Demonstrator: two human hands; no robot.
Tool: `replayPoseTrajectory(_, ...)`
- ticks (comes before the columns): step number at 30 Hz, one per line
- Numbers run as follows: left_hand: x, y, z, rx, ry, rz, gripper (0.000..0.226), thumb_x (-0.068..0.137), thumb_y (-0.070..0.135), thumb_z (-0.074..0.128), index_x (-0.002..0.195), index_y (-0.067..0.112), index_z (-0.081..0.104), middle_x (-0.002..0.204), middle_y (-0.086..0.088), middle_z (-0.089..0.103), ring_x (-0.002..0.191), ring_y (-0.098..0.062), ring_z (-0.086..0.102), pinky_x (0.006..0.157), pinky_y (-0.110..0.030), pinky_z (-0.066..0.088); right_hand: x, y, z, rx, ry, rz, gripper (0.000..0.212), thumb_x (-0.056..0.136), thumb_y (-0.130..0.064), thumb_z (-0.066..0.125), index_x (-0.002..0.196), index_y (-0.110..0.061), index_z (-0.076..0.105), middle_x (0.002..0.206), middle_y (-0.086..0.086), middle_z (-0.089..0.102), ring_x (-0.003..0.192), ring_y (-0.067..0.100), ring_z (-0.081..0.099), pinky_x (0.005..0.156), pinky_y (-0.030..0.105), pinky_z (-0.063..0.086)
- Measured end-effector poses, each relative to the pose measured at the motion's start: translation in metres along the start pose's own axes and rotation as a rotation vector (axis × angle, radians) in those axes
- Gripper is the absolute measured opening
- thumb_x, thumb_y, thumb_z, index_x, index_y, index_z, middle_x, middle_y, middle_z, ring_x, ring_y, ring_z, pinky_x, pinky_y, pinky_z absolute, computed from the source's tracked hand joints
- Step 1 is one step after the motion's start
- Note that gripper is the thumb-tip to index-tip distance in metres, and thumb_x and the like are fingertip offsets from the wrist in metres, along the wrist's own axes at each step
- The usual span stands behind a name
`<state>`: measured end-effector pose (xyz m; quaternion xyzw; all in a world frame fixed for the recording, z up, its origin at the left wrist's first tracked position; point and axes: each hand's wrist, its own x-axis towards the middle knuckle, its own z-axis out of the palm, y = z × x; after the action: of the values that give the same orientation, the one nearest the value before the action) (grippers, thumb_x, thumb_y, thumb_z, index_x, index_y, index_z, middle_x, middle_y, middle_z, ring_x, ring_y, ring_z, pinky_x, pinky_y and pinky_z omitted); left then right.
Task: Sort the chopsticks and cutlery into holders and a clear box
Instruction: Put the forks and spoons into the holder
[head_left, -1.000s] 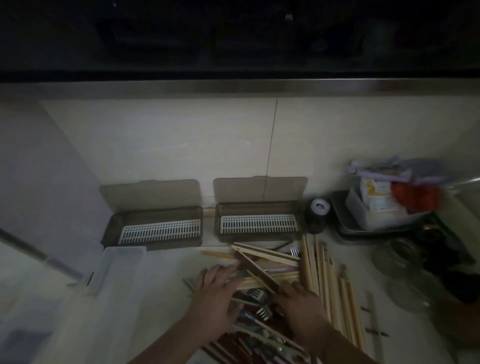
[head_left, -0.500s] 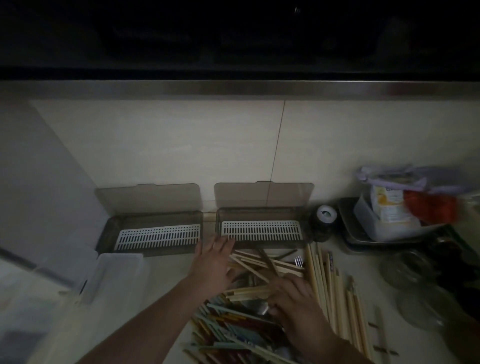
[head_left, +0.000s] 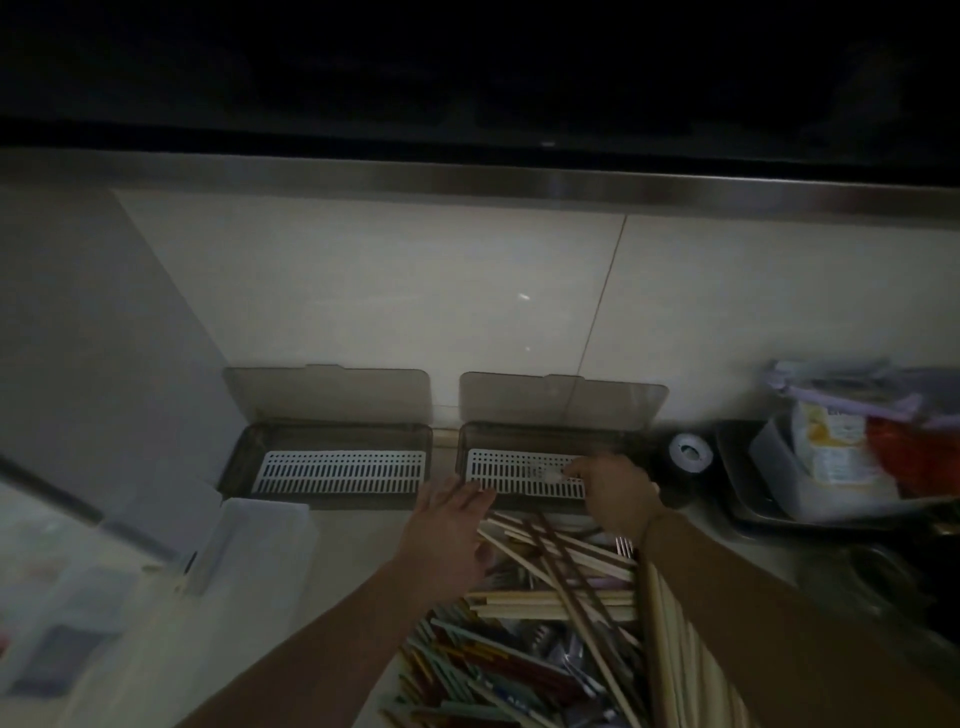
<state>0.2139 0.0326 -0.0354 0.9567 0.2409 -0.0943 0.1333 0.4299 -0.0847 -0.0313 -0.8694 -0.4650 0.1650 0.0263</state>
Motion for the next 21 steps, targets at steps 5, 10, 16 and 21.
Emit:
replayPoseTrajectory(5,0.001,-0.004,0.001,-0.021,-0.001,0.004,0.073,0.094,0.037,0.053,0.158,0.026,0.019,0.165,0.003,0.016,0.153,-0.019,0.004,0.121,-0.042,-0.004,0.014,-0.001,0.023,0.234,-0.062,-0.052,0.026,0.099,-0.028,0.047,0.11,-0.021,0.069,0.113,0.007,0.067,0.101,0.025,0.061,0.087,0.03,0.048)
replayPoseTrajectory(10,0.0,-0.007,0.002,-0.001,0.025,0.018,0.074,0.094,0.038,0.054,0.158,0.025,0.018,0.165,0.001,0.015,0.152,-0.02,0.004,0.122,-0.039,-0.001,-0.007,0.013,0.035,0.231,0.163,-0.033,0.025,0.097,-0.033,0.049,0.098,-0.018,0.068,0.098,0.006,0.067,0.094,0.027,0.061,0.081,0.037,0.051)
replayPoseTrajectory(16,-0.03,0.006,0.035,-0.064,0.317,0.144,0.059,0.088,0.036,0.046,0.141,0.013,0.051,0.158,-0.011,0.032,0.145,-0.033,0.03,0.118,-0.049,0.017,-0.123,-0.008,0.057,0.253,0.511,-0.204,0.018,0.087,-0.029,0.052,0.092,-0.023,0.068,0.101,-0.004,0.061,0.097,0.02,0.055,0.081,0.032,0.048)
replayPoseTrajectory(21,-0.079,0.023,0.093,-0.246,0.357,0.371,0.022,0.085,0.03,0.057,0.106,0.028,0.066,0.128,0.003,0.056,0.123,-0.023,0.049,0.103,-0.048,0.042,-0.189,-0.012,0.11,0.04,0.382,-0.105,0.02,0.079,-0.041,0.053,0.093,-0.036,0.067,0.111,-0.006,0.054,0.103,0.023,0.051,0.078,0.039,0.052)
